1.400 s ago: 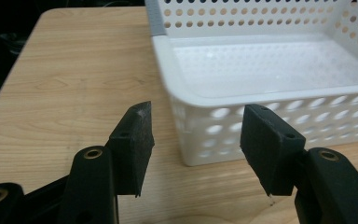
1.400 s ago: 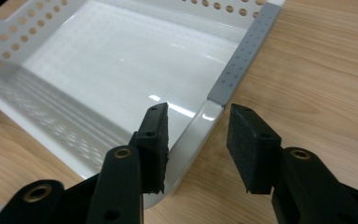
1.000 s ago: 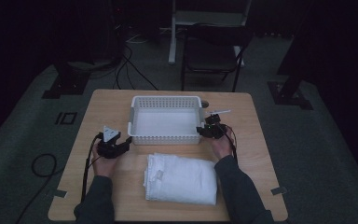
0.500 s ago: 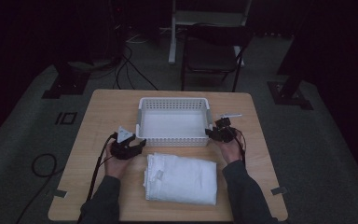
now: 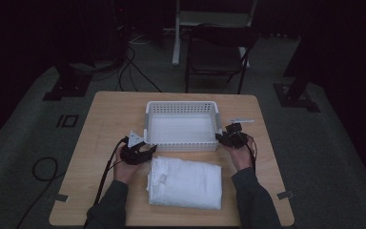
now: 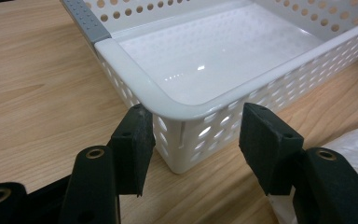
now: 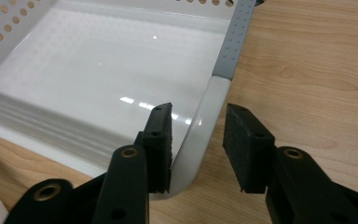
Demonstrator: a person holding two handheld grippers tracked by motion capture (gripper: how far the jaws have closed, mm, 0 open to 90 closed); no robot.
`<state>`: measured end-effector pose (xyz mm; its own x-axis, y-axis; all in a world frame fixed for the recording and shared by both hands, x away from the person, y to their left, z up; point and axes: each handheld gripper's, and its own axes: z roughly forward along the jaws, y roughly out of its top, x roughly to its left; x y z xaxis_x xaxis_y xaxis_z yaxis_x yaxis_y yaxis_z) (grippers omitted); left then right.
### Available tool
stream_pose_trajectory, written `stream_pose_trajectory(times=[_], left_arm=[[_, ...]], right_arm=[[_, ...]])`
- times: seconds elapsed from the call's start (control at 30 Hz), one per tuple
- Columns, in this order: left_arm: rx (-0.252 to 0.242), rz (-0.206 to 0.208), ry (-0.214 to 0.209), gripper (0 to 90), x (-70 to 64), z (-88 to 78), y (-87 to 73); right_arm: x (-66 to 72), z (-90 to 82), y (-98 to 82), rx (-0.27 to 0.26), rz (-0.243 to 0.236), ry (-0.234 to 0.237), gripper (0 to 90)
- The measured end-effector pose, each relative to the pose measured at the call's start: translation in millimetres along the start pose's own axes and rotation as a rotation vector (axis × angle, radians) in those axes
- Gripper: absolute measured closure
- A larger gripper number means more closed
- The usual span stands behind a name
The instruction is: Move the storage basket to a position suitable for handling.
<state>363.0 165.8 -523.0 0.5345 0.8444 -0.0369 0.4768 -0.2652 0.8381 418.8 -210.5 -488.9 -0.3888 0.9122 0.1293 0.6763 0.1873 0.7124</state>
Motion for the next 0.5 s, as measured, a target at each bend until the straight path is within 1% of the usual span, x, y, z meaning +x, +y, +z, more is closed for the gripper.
stream_pose_trajectory(times=[0.07, 0.13, 0.2, 0.27, 0.3, 0.37, 0.43, 0.5], left_arm=[[-0.002, 0.001, 0.002, 44.3, 0.1, -2.6, 0.9], [-0.001, -0.002, 0.004, 44.0, 0.1, -6.6, 2.4], [-0.003, -0.002, 0.0, 43.2, 0.2, -11.6, 3.7], [0.003, -0.002, 0.007, 42.1, -0.7, -16.5, 4.5], [0.003, -0.004, 0.005, 41.5, -1.1, -18.7, 4.2], [-0.004, -0.006, 0.004, 41.4, -2.3, -24.0, 3.8], [-0.008, -0.005, 0.006, 41.0, -4.5, -29.8, 3.4], [-0.016, -0.007, 0.006, 40.5, -7.4, -36.2, 2.4]], right_arm=[[0.7, -3.2, -1.0, -0.013, 0.011, 0.001, 54.6], [1.5, -10.9, -2.6, -0.043, 0.024, 0.006, 50.3], [3.4, -21.7, -6.1, -0.08, 0.024, 0.005, 46.2], [6.4, -33.6, -11.0, -0.113, 0.009, 0.001, 41.3], [8.0, -39.5, -13.7, -0.128, -0.008, -0.005, 39.9], [11.2, -50.5, -19.3, -0.157, -0.026, -0.015, 37.0], [13.7, -59.1, -24.8, -0.177, -0.034, -0.002, 35.7], [16.7, -64.8, -30.9, -0.186, -0.053, 0.01, 34.1]])
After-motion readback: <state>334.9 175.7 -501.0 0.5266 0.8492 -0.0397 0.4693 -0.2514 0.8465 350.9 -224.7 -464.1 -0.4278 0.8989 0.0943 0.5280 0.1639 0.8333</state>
